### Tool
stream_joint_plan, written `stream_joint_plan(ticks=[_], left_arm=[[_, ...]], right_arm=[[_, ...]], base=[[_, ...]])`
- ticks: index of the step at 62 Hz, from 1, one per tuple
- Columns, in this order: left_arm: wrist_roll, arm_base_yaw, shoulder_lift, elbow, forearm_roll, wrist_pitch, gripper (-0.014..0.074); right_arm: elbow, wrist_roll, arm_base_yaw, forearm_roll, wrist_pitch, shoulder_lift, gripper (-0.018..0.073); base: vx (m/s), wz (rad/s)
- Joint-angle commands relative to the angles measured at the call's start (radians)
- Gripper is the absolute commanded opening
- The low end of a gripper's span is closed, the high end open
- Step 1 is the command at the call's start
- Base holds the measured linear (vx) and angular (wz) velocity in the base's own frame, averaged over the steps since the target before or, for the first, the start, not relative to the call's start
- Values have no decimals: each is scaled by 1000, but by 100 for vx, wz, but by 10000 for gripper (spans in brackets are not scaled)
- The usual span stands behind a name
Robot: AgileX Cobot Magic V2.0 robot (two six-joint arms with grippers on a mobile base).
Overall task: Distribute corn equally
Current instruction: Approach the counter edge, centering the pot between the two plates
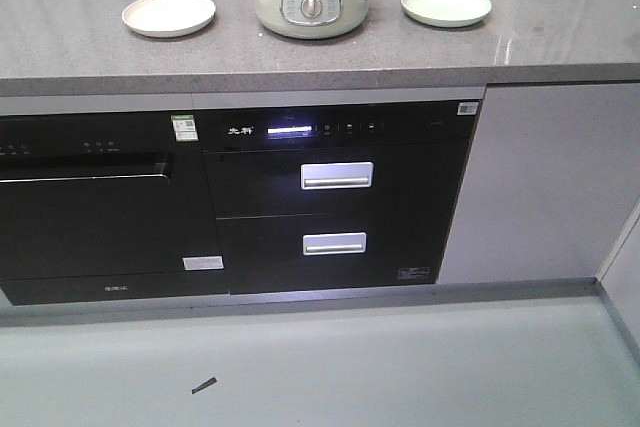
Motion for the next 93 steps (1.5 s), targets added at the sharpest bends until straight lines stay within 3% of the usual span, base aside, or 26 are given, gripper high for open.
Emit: stream_joint_plan(ticks=[1,93], left_arm=[[-7,1,-16,15,0,-73,-6],[-7,1,-16,15,0,-73,-6]], right_arm=[[7,-10,-4,-7,-72,-4,-6],[7,-10,-4,-7,-73,-4,-6]], base=[[11,3],[9,3]])
